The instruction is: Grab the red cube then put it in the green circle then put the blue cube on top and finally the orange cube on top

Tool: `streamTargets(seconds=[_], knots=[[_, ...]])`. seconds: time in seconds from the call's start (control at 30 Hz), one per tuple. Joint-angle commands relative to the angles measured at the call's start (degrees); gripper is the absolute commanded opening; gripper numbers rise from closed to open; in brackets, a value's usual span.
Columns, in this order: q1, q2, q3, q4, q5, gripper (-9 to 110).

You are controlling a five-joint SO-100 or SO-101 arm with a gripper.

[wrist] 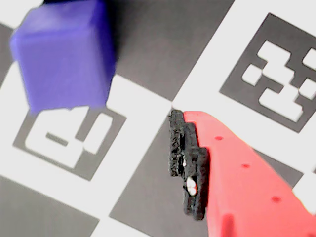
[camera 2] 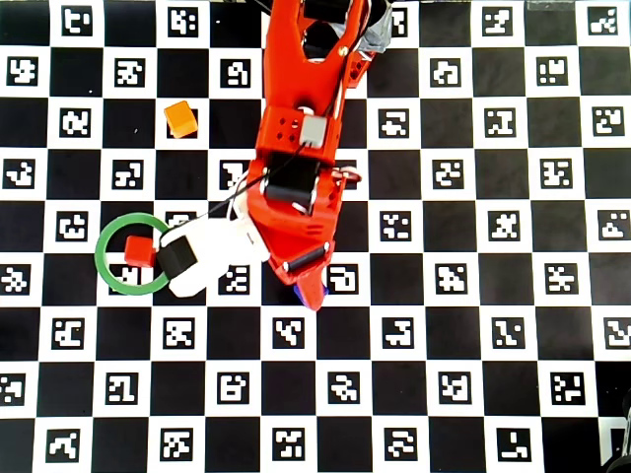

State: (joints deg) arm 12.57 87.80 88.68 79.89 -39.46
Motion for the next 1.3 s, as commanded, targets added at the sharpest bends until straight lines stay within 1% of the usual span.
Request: streamTargets(seconds=[0.0, 0.27, 0.57, 1.27], knots=[[-0.3, 0.0, 0.5, -3.8, 0.0, 43], [-2.0, -2.9, 5.4, -9.9, 0.2, 43], [-4.7, -6.6, 6.9, -14.4, 2.1, 43], [-5.9, -11.7, 8.4, -19.5, 3.4, 43]])
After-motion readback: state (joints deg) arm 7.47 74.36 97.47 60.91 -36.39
